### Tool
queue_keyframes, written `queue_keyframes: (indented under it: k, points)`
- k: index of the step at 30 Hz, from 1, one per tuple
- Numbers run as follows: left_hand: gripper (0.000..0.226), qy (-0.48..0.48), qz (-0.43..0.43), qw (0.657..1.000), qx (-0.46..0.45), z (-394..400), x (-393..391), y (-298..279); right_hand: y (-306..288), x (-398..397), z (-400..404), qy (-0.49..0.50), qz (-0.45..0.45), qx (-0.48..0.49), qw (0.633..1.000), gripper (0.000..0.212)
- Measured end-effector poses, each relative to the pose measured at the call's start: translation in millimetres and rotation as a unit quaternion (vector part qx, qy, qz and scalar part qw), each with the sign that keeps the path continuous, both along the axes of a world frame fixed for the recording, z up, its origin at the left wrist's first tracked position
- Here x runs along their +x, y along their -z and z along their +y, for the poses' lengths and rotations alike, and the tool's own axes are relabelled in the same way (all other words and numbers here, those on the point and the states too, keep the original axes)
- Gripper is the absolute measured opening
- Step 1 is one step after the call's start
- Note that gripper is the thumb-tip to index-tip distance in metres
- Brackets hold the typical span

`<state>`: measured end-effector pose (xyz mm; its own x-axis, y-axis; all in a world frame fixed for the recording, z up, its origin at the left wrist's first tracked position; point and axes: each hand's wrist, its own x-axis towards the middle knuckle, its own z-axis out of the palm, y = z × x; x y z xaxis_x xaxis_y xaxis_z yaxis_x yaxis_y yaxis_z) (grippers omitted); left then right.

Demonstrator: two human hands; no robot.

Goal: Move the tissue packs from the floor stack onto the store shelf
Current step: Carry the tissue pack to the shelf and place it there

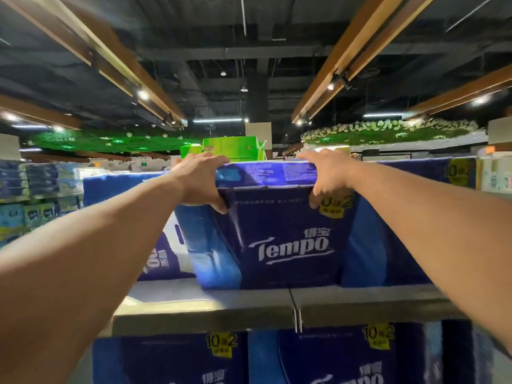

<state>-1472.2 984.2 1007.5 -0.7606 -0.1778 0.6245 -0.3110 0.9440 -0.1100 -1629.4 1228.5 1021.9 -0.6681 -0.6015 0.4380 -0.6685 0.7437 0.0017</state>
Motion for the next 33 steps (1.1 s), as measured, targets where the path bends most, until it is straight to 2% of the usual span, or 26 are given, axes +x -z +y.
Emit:
queue_keyframes:
  k: [2, 4, 5, 7, 10, 12, 16, 20, 25, 27, 30, 33]
  points:
    - [0.104, -0.007, -0.004, 1.0, -0.014, -9, -15, -8, -8, -15, -11, -0.003, -0.017, -0.002, 1.0, 0.11]
    - [0.09, -0.035, -0.008, 0.999, -0.035, -18, -37, -8, -7, -31, -27, 0.015, 0.028, 0.019, 0.999, 0.086]
    - [0.09, -0.055, -0.017, 0.998, -0.035, -20, -48, -4, -3, -38, -36, 0.03, 0.061, 0.035, 0.997, 0.08]
    - [0.109, -0.077, -0.027, 0.996, -0.022, -24, -67, 6, 6, -53, -50, 0.042, 0.115, 0.052, 0.991, 0.082]
    - [0.133, -0.098, -0.036, 0.994, -0.025, -29, -88, 7, 3, -71, -59, 0.034, 0.092, 0.058, 0.993, 0.113]
    - [0.134, -0.099, -0.03, 0.994, -0.038, -34, -99, 9, 0, -82, -63, 0.035, 0.073, 0.068, 0.994, 0.121]
    - [0.128, -0.085, 0.002, 0.995, -0.052, -46, -108, 13, -7, -96, -71, 0.012, 0.033, 0.057, 0.998, 0.123]
    - [0.125, -0.084, 0.016, 0.996, -0.03, -45, -104, 18, -3, -94, -67, 0.015, 0.036, 0.035, 0.999, 0.119]
    - [0.143, -0.142, 0.009, 0.99, 0.005, -27, -99, 24, 12, -79, -68, 0.063, 0.066, 0.014, 0.996, 0.126]
    - [0.148, -0.155, 0.009, 0.988, 0.017, -18, -94, 33, 24, -71, -68, 0.067, 0.073, -0.016, 0.995, 0.123]
    - [0.148, -0.139, -0.003, 0.99, 0.032, -5, -74, 51, 50, -52, -59, 0.026, 0.09, -0.087, 0.992, 0.099]
    - [0.143, -0.152, -0.024, 0.988, 0.032, 10, -40, 66, 80, -18, -34, 0.011, 0.056, -0.128, 0.99, 0.084]
